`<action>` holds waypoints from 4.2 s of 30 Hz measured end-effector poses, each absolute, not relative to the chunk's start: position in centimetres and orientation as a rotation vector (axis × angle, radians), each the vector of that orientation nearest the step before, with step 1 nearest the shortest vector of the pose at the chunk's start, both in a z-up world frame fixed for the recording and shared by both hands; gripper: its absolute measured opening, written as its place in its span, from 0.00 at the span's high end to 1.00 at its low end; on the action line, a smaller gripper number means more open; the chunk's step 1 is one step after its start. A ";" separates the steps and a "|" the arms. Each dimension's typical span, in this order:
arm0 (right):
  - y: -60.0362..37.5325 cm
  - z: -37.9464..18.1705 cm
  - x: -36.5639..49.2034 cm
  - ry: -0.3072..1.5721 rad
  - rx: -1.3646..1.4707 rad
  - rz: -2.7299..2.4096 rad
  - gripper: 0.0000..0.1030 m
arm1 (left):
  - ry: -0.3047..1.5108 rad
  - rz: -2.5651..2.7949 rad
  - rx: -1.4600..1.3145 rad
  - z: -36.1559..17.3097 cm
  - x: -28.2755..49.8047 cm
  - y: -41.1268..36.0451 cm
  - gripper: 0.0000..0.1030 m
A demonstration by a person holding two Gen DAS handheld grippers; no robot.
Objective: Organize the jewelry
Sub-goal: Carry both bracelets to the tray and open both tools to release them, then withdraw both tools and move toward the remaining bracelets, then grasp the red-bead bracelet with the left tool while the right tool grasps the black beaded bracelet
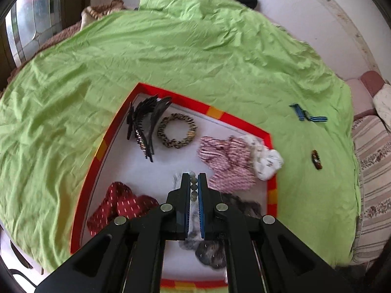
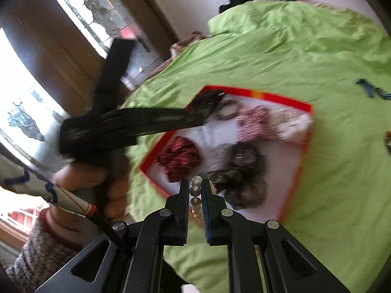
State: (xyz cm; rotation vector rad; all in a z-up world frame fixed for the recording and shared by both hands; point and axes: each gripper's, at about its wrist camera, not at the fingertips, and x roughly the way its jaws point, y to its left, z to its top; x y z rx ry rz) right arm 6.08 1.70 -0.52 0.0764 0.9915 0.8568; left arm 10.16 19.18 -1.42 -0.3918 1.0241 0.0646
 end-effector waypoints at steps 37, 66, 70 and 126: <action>-6.7 -3.2 1.9 0.904 -0.069 0.678 0.60 | 0.791 0.205 -0.463 2.8 -0.7 16.1 0.53; -31.6 -7.3 5.5 0.875 0.267 0.196 0.60 | 0.965 -0.188 -0.235 1.6 9.7 -8.1 0.50; -33.5 -7.6 8.7 0.854 0.289 0.160 0.60 | 1.015 -0.225 -0.284 -0.7 16.5 -10.7 0.58; -28.0 -11.4 28.3 1.011 0.243 0.264 0.86 | 1.100 -0.254 -0.141 -10.1 20.6 -10.9 0.93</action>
